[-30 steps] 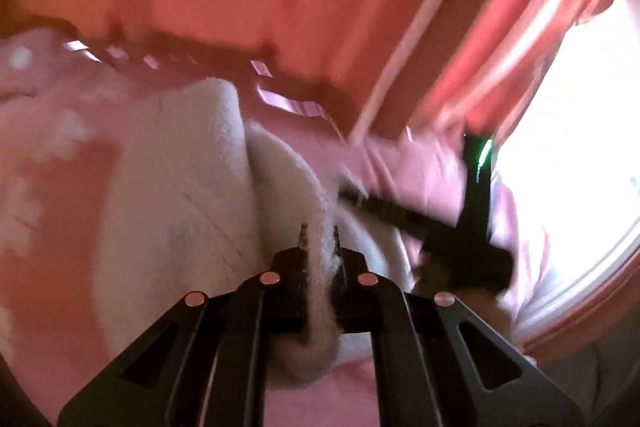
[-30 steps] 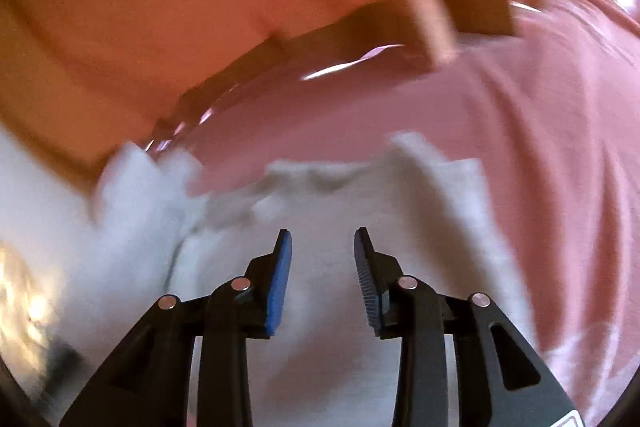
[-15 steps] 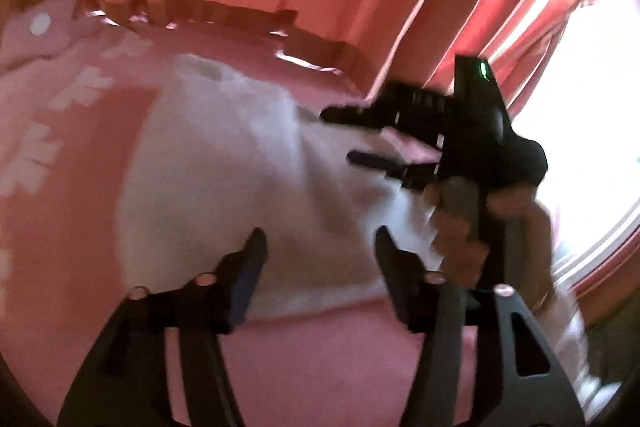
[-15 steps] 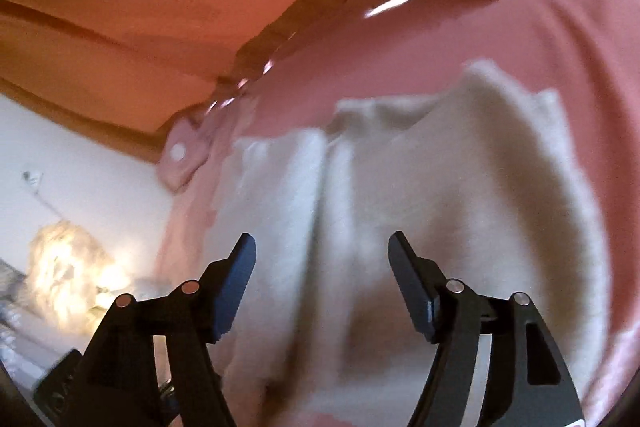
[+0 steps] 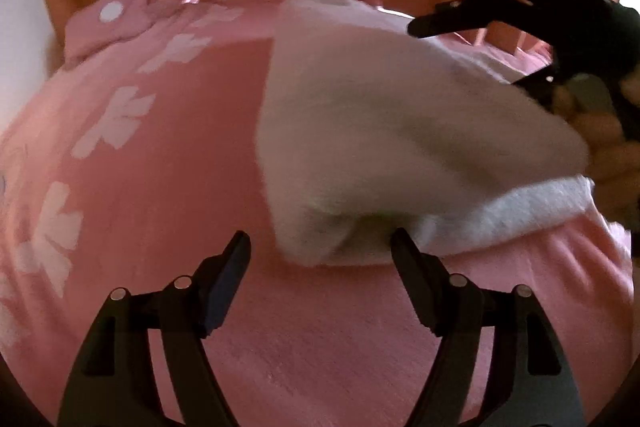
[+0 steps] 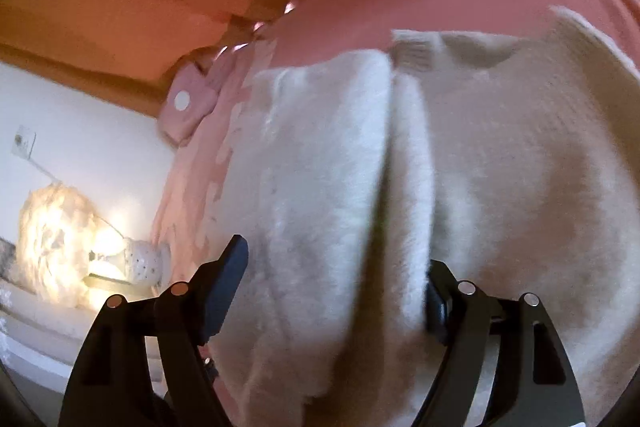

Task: Fold small clothes
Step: 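Lift the sweater edge with both tools and fold it over onto itself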

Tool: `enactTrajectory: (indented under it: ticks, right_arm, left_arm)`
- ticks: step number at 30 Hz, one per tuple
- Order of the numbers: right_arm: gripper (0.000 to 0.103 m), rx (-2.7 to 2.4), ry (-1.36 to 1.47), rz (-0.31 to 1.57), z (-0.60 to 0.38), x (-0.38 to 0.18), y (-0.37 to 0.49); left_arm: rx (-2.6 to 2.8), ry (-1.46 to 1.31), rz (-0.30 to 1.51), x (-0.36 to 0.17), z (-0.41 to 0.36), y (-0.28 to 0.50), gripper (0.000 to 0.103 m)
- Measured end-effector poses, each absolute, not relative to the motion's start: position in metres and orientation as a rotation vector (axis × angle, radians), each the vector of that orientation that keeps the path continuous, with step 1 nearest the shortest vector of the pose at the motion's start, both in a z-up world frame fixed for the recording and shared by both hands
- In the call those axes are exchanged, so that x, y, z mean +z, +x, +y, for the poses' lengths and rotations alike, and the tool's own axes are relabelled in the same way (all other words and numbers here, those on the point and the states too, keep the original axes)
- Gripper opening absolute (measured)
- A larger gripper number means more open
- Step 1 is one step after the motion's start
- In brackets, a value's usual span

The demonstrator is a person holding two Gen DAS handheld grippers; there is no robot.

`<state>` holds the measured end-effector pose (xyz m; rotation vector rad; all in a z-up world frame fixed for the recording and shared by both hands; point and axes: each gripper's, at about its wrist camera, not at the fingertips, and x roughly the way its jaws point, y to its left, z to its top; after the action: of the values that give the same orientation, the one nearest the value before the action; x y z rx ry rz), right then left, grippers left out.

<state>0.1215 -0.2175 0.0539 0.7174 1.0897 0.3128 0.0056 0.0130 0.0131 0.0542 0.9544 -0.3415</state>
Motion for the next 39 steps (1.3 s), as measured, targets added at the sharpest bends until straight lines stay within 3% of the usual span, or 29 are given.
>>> enactTrajectory:
  ticks: [1,2,5,8,11,14,17,18,21,24,25,27,30,31,32,33,34,36,39]
  right_arm:
    - [0.023,0.316,0.665,1.06,-0.21,0.062,0.123]
    - [0.017,0.328,0.639,1.024,-0.209,0.071,0.12]
    - [0.013,0.452,0.672,0.78,-0.224,0.133,0.093]
    - [0.013,0.398,0.657,0.627,-0.265,0.17,0.058]
    - [0.013,0.126,0.634,0.775,-0.318,0.134,0.056]
    - [0.013,-0.05,0.66,1.04,-0.357,0.048,0.062]
    - [0.016,0.049,0.829,0.993,-0.378,0.039,0.046]
    - [0.024,0.046,0.835,0.968,-0.381,0.047,0.04]
    - [0.027,0.034,0.789,0.922,-0.387,0.071,0.016]
    - [0.056,0.068,0.823,0.943,-0.383,0.076,-0.007]
    - [0.057,0.087,0.821,0.96,-0.374,0.076,-0.013]
    - [0.059,0.154,0.807,1.005,-0.365,0.074,-0.025]
    - [0.066,0.216,0.798,1.055,-0.347,0.063,-0.026]
    - [0.058,0.203,0.771,1.071,-0.339,0.061,-0.023]
    - [0.044,0.17,0.721,1.086,-0.332,0.06,-0.019]
    - [0.014,0.168,0.672,1.1,-0.325,0.063,-0.015]
    - [0.014,0.173,0.667,1.067,-0.323,0.071,-0.018]
    - [0.013,0.18,0.611,0.998,-0.323,0.095,-0.032]
    - [0.012,0.181,0.571,0.999,-0.328,0.104,-0.053]
  left_arm:
    - [-0.335,0.017,0.968,0.011,0.018,0.01,0.062]
    - [-0.333,-0.013,0.978,0.011,0.022,0.012,0.054]
    - [-0.34,-0.114,1.008,0.013,0.031,0.017,0.026]
    - [-0.373,-0.137,0.974,0.026,0.027,0.014,0.022]
    - [-0.406,-0.105,0.978,0.03,0.01,0.015,0.022]
    - [-0.435,-0.085,1.009,0.02,-0.007,0.018,0.021]
    - [-0.428,-0.04,1.003,0.017,-0.019,0.013,0.017]
    - [-0.427,-0.041,1.005,0.017,-0.018,0.012,0.017]
    - [-0.442,-0.072,1.023,0.023,-0.009,0.009,0.018]
    - [-0.491,-0.099,1.02,0.042,0.001,-0.002,0.019]
    - [-0.511,-0.116,1.016,0.049,0.004,-0.007,0.02]
    - [-0.547,-0.148,0.995,0.063,0.008,-0.014,0.036]
    - [-0.546,-0.163,0.976,0.072,-0.001,-0.008,0.052]
    - [-0.53,-0.165,0.98,0.07,-0.005,-0.004,0.052]
    - [-0.523,-0.173,0.986,0.067,-0.011,0.001,0.052]
    - [-0.521,-0.181,0.999,0.062,-0.017,0.007,0.051]
    - [-0.512,-0.184,1.021,0.058,-0.022,0.012,0.049]
    - [-0.483,-0.153,1.039,0.049,-0.029,0.016,0.031]
    - [-0.48,-0.123,1.053,0.042,-0.027,0.013,0.031]
